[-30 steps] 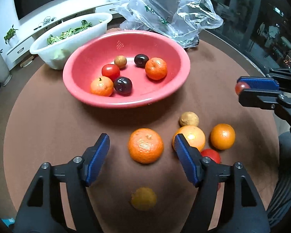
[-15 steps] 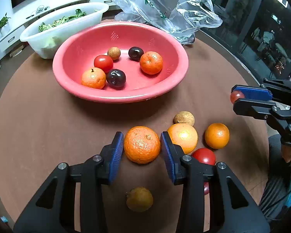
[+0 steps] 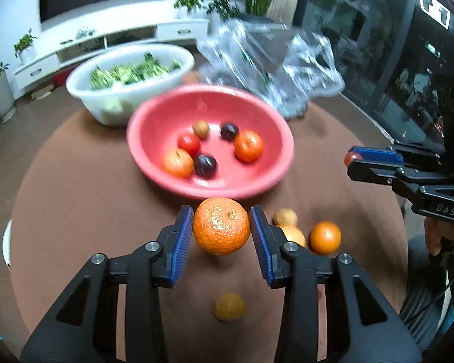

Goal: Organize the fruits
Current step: 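Carry the tangerine and grape into the red basin and open both tools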

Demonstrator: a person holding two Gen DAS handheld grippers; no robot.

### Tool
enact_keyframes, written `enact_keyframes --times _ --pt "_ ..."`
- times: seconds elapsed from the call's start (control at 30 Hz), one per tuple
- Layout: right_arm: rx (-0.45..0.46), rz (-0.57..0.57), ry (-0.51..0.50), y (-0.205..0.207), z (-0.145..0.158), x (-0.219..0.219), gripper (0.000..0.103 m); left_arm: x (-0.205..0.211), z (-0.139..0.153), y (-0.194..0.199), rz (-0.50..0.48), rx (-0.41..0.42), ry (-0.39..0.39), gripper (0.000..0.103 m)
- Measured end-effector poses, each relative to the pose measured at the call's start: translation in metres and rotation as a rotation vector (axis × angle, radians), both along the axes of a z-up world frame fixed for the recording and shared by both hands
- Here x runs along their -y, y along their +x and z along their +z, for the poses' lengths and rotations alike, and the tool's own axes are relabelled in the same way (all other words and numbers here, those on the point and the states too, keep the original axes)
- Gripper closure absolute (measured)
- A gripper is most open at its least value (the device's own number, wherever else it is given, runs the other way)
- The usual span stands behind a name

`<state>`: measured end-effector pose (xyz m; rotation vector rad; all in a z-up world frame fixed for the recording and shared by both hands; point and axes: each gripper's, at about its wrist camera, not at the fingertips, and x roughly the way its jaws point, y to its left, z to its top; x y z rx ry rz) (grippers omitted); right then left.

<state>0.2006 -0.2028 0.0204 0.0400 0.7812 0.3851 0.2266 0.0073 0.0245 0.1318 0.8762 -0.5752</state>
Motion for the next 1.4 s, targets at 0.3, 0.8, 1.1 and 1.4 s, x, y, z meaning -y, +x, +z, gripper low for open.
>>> enact_keyframes --times 0.3,0.8,1.1,1.4 --pt "0.002 0.007 0.008 0.065 0.018 -0.01 0.078 0.02 0.018 0.051 0.043 0.069 0.047 0.066" --pt "-0.124 0.027 -0.107 0.136 -0.039 -0.04 0.078 0.063 -0.031 0.09 -0.006 0.068 0.197 0.064" --pt "-0.128 0.033 -0.141 0.138 -0.046 -0.046 0.077 0.06 -0.04 0.089 0.003 0.052 0.203 0.033" --pt "-0.136 0.008 -0.107 0.135 -0.042 -0.041 0.049 0.046 -0.024 0.069 0.013 0.075 0.187 0.008"
